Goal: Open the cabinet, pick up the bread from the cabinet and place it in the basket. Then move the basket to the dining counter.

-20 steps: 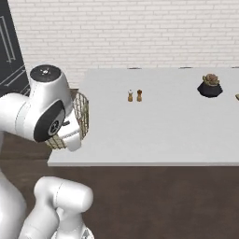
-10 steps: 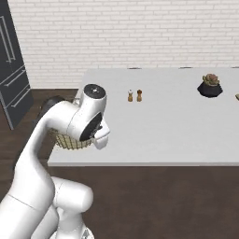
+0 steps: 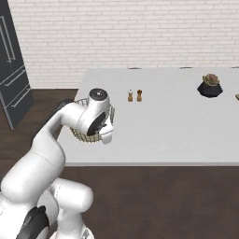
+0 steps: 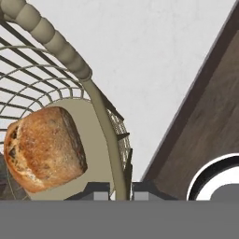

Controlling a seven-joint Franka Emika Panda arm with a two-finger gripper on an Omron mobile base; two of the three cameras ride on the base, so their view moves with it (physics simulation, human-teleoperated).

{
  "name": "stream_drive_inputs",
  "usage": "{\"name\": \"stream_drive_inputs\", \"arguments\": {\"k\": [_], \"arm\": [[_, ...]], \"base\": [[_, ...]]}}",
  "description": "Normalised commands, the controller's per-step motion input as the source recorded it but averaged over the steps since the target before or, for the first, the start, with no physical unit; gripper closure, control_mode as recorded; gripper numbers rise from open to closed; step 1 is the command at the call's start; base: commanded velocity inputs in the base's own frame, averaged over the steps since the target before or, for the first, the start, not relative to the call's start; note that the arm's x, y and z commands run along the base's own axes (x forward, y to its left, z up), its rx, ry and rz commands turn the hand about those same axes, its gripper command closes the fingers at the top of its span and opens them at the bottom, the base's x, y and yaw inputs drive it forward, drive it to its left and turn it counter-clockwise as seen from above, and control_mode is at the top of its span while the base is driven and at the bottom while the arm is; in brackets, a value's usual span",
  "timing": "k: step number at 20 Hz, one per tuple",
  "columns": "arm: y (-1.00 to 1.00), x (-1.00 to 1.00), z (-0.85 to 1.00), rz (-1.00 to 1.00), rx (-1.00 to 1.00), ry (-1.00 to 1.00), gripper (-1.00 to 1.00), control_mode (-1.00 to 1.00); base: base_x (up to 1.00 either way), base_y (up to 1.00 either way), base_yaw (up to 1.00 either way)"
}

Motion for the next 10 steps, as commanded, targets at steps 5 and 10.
{"name": "stream_drive_inputs", "arguments": {"k": [5,10], "arm": [[-0.01,0.80,-0.52,-0.09,0.00,0.08,1.00,-1.00],[-0.01,0.56,-0.50,0.00,0.00,0.10,1.00,-1.00]], "base": [[0.00,0.00,0.00],[0.00,0.00,0.00]]}}
